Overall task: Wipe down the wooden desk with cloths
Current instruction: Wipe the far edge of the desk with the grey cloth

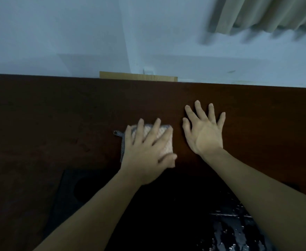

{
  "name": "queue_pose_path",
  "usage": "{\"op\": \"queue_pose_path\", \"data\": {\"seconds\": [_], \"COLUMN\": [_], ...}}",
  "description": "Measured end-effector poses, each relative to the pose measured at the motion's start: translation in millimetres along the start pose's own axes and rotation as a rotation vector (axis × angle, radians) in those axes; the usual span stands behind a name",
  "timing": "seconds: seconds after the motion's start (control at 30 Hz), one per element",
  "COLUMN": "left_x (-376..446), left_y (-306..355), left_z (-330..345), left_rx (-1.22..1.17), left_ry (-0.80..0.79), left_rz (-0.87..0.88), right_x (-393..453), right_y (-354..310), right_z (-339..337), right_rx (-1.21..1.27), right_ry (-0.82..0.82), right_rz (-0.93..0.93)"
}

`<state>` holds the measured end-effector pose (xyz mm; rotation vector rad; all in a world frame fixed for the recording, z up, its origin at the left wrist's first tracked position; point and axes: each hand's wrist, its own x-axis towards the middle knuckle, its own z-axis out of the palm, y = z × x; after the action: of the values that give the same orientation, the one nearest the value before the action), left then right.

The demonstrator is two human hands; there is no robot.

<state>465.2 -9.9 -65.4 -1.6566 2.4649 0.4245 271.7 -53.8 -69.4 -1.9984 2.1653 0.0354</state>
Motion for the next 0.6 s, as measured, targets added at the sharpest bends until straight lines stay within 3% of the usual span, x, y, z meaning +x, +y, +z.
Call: {"op": "queue_pose_path", "data": {"seconds": [0.2, 0.43, 0.6], "left_x": [-24, 20, -34], "left_y": [-49, -76, -65], "left_z": [-3, -12, -4], "left_rx": [0.073, 0.067, 0.026], "left_ry": [-0.070, 0.034, -0.004], "left_rz": [0.227, -0.033, 0.134], "right_x": [-3, -1, -5], "right_y": [1, 1, -6], "right_z": [-2, 2, -3], "right_rx": [-0.028, -0.051, -0.144], "right_ry": [-0.028, -0.018, 0.014], "right_rz": [0.013, 0.007, 0.025]}}
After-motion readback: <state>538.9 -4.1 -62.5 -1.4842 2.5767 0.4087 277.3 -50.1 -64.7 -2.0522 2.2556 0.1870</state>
